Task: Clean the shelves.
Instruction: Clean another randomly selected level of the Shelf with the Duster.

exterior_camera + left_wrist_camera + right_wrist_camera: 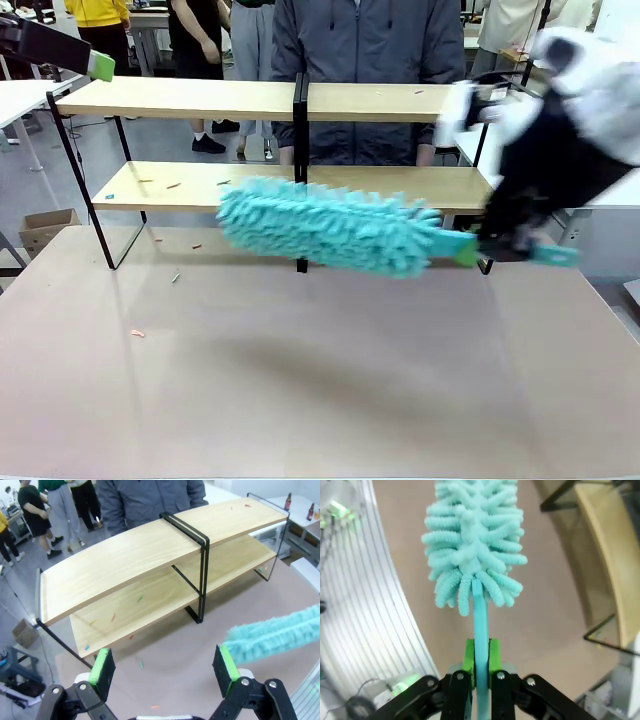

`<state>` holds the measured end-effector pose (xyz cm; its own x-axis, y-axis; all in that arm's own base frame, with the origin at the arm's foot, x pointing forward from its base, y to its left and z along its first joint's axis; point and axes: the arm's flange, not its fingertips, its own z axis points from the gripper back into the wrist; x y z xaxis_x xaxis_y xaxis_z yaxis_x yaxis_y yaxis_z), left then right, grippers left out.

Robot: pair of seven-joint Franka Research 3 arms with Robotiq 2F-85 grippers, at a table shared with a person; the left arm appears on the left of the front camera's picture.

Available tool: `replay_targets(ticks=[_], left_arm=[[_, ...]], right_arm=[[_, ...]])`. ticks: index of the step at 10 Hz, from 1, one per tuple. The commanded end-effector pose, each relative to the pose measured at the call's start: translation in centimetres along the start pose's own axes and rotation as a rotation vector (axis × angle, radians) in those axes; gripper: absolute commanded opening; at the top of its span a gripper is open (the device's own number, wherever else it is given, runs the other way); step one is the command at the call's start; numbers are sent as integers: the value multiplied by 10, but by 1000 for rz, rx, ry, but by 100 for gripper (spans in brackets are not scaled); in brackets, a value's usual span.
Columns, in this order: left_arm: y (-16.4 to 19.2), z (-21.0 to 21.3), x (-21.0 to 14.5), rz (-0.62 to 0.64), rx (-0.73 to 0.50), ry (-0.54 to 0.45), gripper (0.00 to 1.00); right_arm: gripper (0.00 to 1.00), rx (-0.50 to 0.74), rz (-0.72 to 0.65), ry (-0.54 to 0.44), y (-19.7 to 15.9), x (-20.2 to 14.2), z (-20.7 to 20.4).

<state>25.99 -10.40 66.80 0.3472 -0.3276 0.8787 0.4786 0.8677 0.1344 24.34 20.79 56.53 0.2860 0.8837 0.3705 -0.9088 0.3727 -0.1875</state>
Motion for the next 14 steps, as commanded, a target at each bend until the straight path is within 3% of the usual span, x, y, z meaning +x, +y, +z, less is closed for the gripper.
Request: replay_targets(ticks=[1, 2, 3, 4, 5, 6, 8, 10, 12, 14], left_arm=[[1, 0, -2, -1, 0, 0, 100], [1, 0, -2, -1, 0, 0, 100], [1, 0, -2, -1, 0, 0, 100], [1, 0, -2, -1, 0, 0, 100], [1, 0, -2, -1, 0, 0, 100], [1, 0, -2, -1, 0, 0, 100], [1, 0, -2, -1, 0, 0, 100], [1, 0, -2, -1, 0, 0, 100], [1, 0, -2, -1, 0, 0, 100], [1, 0, -2, -1, 0, 0, 100]], right_arm=[[12, -23, -50, 84, -19, 61, -22], [12, -74, -106, 83, -13, 82, -31], [12, -105, -28, 24, -2, 86, -28], [12, -13, -29, 57, -5, 61, -38], [12, -13, -29, 57, -5, 61, -38], [12, -35, -30, 51, -7, 83, -43], [12, -41, -137, -1, -10, 129, -55], [12, -78, -279, 42, -13, 172, -73], [12, -122, -413, 75, -13, 197, -90], [12, -199, -573, -3, -14, 214, -97]])
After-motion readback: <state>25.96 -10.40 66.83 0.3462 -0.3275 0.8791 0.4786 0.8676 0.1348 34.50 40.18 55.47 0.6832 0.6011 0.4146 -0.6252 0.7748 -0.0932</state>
